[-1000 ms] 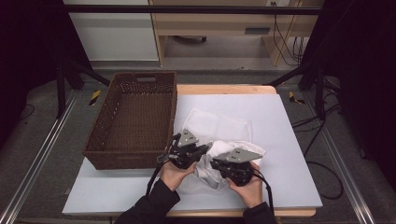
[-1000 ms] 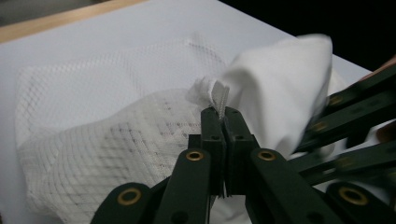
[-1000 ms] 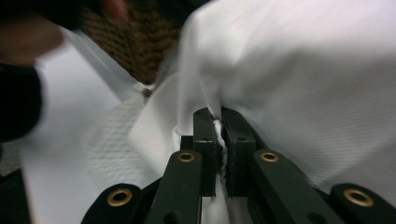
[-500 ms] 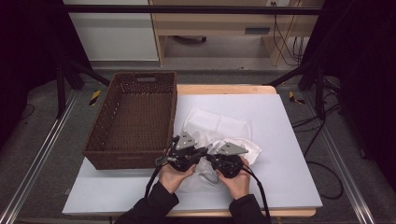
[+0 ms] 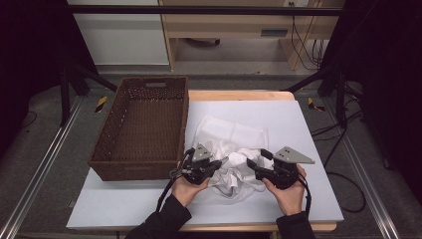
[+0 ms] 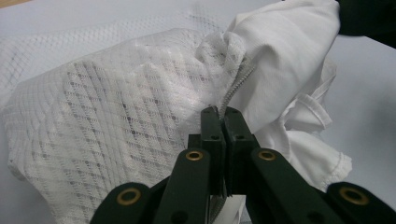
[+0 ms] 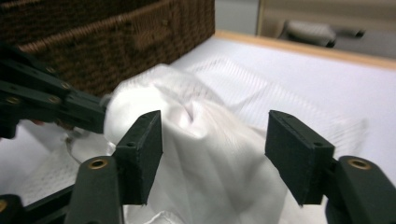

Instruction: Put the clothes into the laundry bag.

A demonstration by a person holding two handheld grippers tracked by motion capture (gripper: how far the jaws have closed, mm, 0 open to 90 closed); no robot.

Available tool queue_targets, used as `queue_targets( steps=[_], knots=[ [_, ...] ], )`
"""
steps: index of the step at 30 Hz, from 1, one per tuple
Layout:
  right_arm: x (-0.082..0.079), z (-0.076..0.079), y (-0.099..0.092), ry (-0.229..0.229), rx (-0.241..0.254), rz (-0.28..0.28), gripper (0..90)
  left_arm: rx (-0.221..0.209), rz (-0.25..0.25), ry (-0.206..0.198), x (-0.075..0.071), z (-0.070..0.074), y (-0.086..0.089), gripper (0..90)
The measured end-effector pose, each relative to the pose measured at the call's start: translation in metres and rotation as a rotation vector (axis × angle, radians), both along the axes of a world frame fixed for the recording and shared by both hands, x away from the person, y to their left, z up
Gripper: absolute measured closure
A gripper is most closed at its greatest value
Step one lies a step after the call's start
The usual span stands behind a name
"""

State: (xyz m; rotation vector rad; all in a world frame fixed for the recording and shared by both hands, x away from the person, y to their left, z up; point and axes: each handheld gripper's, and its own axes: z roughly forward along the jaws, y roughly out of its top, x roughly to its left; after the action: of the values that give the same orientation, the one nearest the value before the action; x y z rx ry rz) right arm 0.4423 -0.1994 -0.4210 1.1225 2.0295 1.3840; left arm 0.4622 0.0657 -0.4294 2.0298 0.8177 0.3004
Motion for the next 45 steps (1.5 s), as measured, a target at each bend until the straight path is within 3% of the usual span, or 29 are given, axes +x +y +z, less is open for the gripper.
queue_targets(
  steps=[3, 5, 7, 10, 13, 15, 17, 20, 23, 24, 25, 28, 31, 33, 37, 40, 43, 45],
  knots=[
    [0.010, -0.016, 0.008, 0.057, -0.010, 0.042, 48.8, 0.004, 0.001, 0.001, 0.001, 0.000, 0.001, 88.2],
    [0.011, -0.022, 0.008, 0.061, 0.005, 0.061, 69.2, -0.002, 0.002, 0.001, 0.001, 0.001, 0.001, 88.2],
    [0.006, -0.021, 0.010, 0.064, -0.004, 0.088, 81.4, -0.010, 0.006, 0.003, 0.001, 0.004, 0.003, 88.2],
    [-0.010, -0.014, 0.018, 0.046, -0.012, 0.158, 86.1, -0.031, 0.014, -0.002, 0.000, 0.013, 0.005, 88.4],
    [-0.023, -0.010, 0.037, 0.028, -0.042, 0.237, 86.6, -0.042, 0.008, -0.030, -0.005, 0.028, 0.005, 88.4],
    [-0.025, -0.010, 0.053, 0.024, -0.084, 0.252, 86.7, -0.033, 0.004, -0.064, -0.009, 0.038, 0.003, 88.6],
    [-0.019, -0.013, 0.064, 0.028, -0.109, 0.224, 86.7, -0.041, -0.013, -0.074, -0.014, 0.045, 0.001, 88.6],
    [0.000, -0.022, 0.073, 0.052, -0.101, 0.148, 86.6, -0.043, -0.028, -0.085, -0.019, 0.047, -0.001, 88.6],
    [0.019, -0.037, 0.082, 0.071, -0.122, 0.065, 86.0, -0.047, -0.032, -0.063, -0.018, 0.038, 0.000, 88.7],
    [0.026, -0.044, 0.084, 0.091, -0.107, 0.038, 85.6, -0.042, -0.029, -0.056, -0.017, 0.034, 0.000, 88.6],
    [0.030, -0.049, 0.083, 0.083, -0.087, 0.031, 85.4, -0.035, -0.027, -0.050, -0.016, 0.029, 0.001, 88.6],
    [0.027, -0.046, 0.079, 0.075, -0.066, 0.057, 79.7, -0.024, -0.020, -0.040, -0.014, 0.020, 0.002, 88.5],
    [0.011, -0.032, 0.066, 0.069, -0.040, 0.106, 68.6, -0.019, 0.001, -0.012, -0.006, 0.005, 0.005, 88.4],
    [-0.002, -0.023, 0.053, 0.038, -0.031, 0.122, 66.5, -0.016, 0.004, -0.004, -0.003, 0.000, 0.005, 88.4],
    [-0.016, -0.008, 0.019, -0.018, -0.040, 0.056, 52.3, -0.013, 0.005, -0.009, -0.003, -0.003, 0.004, 88.3],
    [-0.009, -0.015, 0.001, 0.035, -0.071, -0.008, 42.8, -0.004, 0.002, -0.026, -0.004, -0.003, 0.003, 88.2],
    [-0.002, -0.033, -0.003, 0.110, -0.073, -0.014, 45.0, -0.006, 0.003, -0.034, -0.004, -0.004, 0.003, 88.1],
    [0.000, -0.041, -0.002, 0.149, -0.104, 0.002, 66.5, -0.007, 0.003, -0.034, -0.004, -0.004, 0.003, 88.2]
  ],
)
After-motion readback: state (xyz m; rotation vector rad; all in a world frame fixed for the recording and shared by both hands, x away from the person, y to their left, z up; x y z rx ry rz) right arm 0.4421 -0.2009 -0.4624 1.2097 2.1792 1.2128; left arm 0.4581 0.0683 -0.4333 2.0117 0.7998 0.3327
